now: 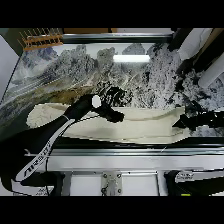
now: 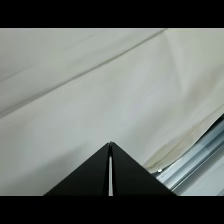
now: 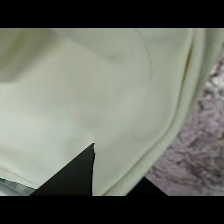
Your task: Fold the clothes and pants, and hang the long-sleeved shirts on hangers.
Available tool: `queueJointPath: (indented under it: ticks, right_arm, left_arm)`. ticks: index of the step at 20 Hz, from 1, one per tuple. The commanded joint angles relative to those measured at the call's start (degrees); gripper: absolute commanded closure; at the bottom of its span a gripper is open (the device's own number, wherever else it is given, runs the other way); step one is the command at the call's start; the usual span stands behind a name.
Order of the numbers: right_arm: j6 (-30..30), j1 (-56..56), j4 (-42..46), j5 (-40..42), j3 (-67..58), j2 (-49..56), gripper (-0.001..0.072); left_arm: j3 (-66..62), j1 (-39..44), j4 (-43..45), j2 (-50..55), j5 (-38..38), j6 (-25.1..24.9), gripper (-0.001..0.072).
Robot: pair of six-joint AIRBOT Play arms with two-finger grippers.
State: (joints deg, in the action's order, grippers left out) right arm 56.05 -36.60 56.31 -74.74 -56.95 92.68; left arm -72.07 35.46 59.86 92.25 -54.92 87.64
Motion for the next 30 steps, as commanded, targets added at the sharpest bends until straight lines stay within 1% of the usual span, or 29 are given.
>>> queueJointPath:
  ticks: [1,2,5,9,11,15,20,22,24,26,30]
  right_arm:
    - [3.0,0.6,1.0,-4.4,-1.8,-3.0,0.0700]
    - [4.1,0.9,1.8,-6.1,-3.3,-4.6,0.0701]
    - [9.9,3.2,5.2,-11.4,-9.4,-10.0,0.0701]
    - [18.8,10.8,10.3,-18.2,-18.0,-15.9,0.0701]
    - [23.2,17.2,12.1,-19.3,-21.7,-18.4,0.0701]
    - [30.0,30.1,16.3,-21.2,-26.7,-20.5,0.0701]
    - [34.2,43.0,18.8,-21.1,-29.6,-20.5,0.0700]
    - [36.4,46.6,18.8,-21.1,-29.6,-20.5,0.0700]
    - [38.7,50.2,18.8,-19.9,-29.6,-20.5,0.0701]
    - [41.6,53.8,18.7,-18.0,-29.6,-20.2,0.0700]
    - [47.6,62.1,18.5,-12.8,-29.6,-17.6,0.0701]
  left_arm:
    - [-4.7,0.9,0.1,5.6,0.1,0.6,0.0687]
    - [-7.1,1.2,0.0,7.9,0.0,0.7,0.0687]
    - [-14.3,2.3,-1.2,14.4,-0.5,0.7,0.0687]
    - [-23.3,4.5,-1.6,21.5,-0.7,0.9,0.0687]
    - [-27.7,6.0,-1.6,24.7,-1.6,0.9,0.0687]
    - [-34.2,8.4,-1.6,29.0,-3.5,0.9,0.0687]
    - [-35.6,9.4,-1.4,29.9,-5.3,1.0,0.0687]
    - [-35.6,7.6,-1.0,28.6,-7.5,1.4,0.0687]
    - [-35.6,4.0,0.8,25.8,-8.5,1.4,0.0687]
    - [-35.6,-1.0,3.7,21.6,-9.0,1.4,0.0687]
    - [-35.6,-13.4,8.2,12.9,-12.5,1.3,0.0687]
